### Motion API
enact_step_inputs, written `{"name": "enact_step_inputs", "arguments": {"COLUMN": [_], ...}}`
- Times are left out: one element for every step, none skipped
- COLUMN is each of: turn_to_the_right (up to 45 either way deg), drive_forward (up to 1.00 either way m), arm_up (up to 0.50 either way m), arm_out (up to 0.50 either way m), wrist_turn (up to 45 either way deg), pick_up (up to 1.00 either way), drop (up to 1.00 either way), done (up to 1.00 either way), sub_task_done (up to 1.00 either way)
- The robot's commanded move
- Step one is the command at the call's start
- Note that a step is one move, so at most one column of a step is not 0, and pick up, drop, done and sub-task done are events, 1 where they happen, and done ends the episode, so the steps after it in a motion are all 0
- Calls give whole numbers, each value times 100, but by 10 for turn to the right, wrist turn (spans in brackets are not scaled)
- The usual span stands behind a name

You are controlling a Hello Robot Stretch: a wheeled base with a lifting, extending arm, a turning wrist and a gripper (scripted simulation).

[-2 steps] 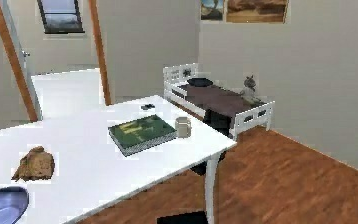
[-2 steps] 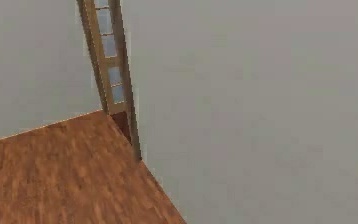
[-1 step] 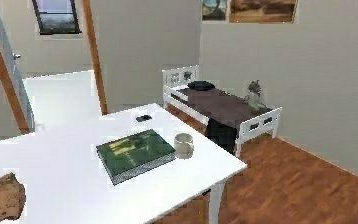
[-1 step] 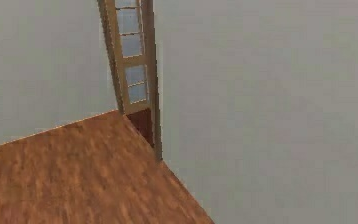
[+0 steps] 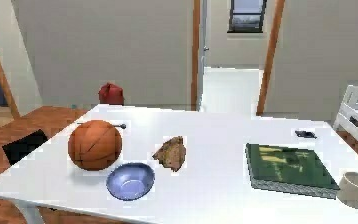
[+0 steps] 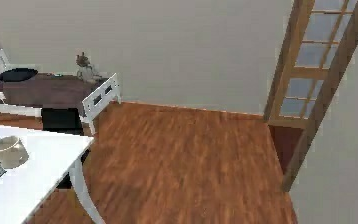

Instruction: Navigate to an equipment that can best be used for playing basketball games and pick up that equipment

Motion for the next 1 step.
{"name": "enact_step_inputs", "arguments": {"turn_to_the_right": [-450], "drive_forward": [0], "arm_up": [0], "arm_out": [0], "wrist_turn": [0], "pick_up": [0], "drop": [0], "done": [0], "sub_task_done": [0]}}
